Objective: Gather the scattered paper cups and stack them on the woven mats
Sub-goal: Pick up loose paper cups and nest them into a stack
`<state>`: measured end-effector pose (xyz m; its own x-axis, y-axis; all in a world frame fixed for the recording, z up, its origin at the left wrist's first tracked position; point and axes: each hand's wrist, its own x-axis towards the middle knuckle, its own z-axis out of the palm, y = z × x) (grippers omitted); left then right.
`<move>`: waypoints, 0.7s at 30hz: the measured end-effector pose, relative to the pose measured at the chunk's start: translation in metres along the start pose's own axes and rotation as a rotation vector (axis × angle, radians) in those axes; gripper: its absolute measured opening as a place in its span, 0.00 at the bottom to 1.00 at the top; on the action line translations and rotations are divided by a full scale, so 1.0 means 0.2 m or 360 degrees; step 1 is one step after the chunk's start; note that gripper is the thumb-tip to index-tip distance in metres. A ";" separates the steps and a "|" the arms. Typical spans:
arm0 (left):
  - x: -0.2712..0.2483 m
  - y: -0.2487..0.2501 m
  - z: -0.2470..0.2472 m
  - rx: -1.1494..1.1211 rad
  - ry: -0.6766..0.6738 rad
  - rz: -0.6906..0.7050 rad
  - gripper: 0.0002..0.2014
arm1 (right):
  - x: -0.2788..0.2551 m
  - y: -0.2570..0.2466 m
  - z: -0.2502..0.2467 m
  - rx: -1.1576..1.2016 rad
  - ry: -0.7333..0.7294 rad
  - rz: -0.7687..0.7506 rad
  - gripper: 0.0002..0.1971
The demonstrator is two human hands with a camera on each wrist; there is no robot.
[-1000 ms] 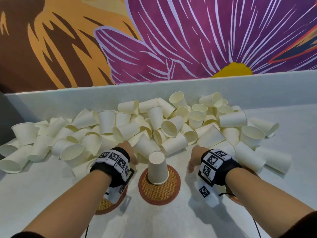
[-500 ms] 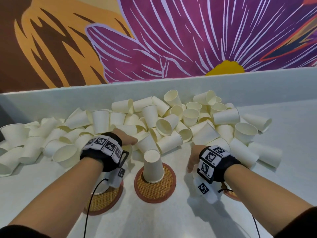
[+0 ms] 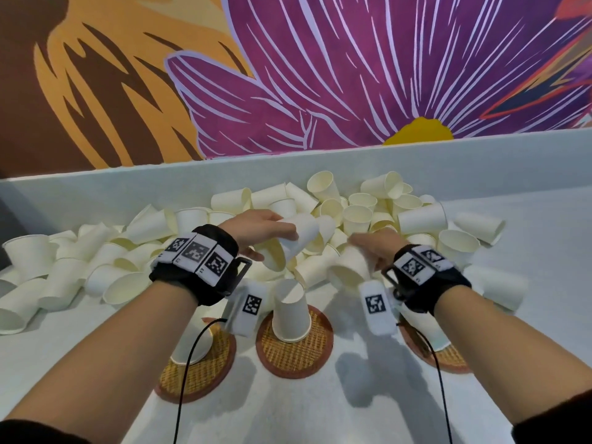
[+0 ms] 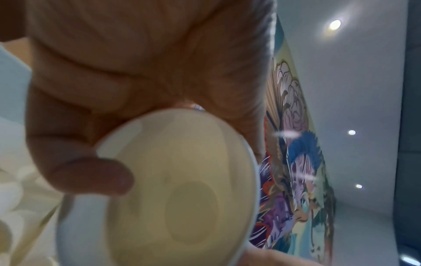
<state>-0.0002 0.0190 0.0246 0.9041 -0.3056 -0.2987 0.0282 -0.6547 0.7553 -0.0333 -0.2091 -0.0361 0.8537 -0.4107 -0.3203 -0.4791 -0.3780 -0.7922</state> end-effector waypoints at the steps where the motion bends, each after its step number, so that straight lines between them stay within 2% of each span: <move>1: -0.01 0.02 0.00 -0.0015 -0.0073 0.0016 0.18 | 0.02 -0.02 -0.03 0.0267 0.0004 0.0049 0.18; 2: -0.02 0.03 0.00 -0.0014 -0.0147 0.0034 0.17 | 0.02 -0.03 -0.06 0.0468 0.0010 0.0083 0.20; 6: -0.03 0.07 0.05 0.0042 -0.0419 0.0081 0.18 | 0.00 -0.05 -0.11 0.0879 0.0014 0.0109 0.24; 9: 0.00 0.10 0.12 -0.0031 -0.0433 0.0108 0.21 | -0.03 -0.03 -0.07 0.1145 -0.0027 0.0028 0.27; 10: 0.02 0.10 0.15 -0.0100 -0.0366 0.0120 0.24 | -0.04 -0.02 -0.06 0.1192 -0.0052 -0.0049 0.25; 13: 0.06 0.11 0.23 -0.0415 -0.0143 0.0150 0.44 | -0.10 -0.01 -0.02 0.1183 -0.0126 -0.0230 0.26; 15: 0.07 0.12 0.28 -0.0541 -0.0173 0.0173 0.53 | -0.13 -0.01 0.00 0.1137 -0.0194 -0.0297 0.29; 17: 0.12 0.13 0.34 -0.0702 -0.0163 0.0168 0.58 | -0.16 -0.02 0.01 0.1131 -0.0218 -0.0361 0.25; 18: 0.15 0.13 0.36 -0.0782 -0.0121 0.0166 0.54 | -0.18 -0.02 0.01 0.1180 -0.0218 -0.0413 0.21; 19: 0.17 0.14 0.39 -0.0850 -0.0075 0.0177 0.46 | -0.20 -0.02 0.01 0.1268 -0.0218 -0.0465 0.20; 21: 0.19 0.16 0.41 -0.0937 -0.0033 0.0188 0.30 | -0.23 0.00 -0.01 0.1473 -0.0242 -0.0560 0.25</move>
<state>0.0001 -0.0714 -0.0107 0.9071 -0.3705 -0.1998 0.1648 -0.1242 0.9785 -0.0731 -0.1918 -0.0214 0.9643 -0.2647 -0.0020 0.0979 0.3637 -0.9264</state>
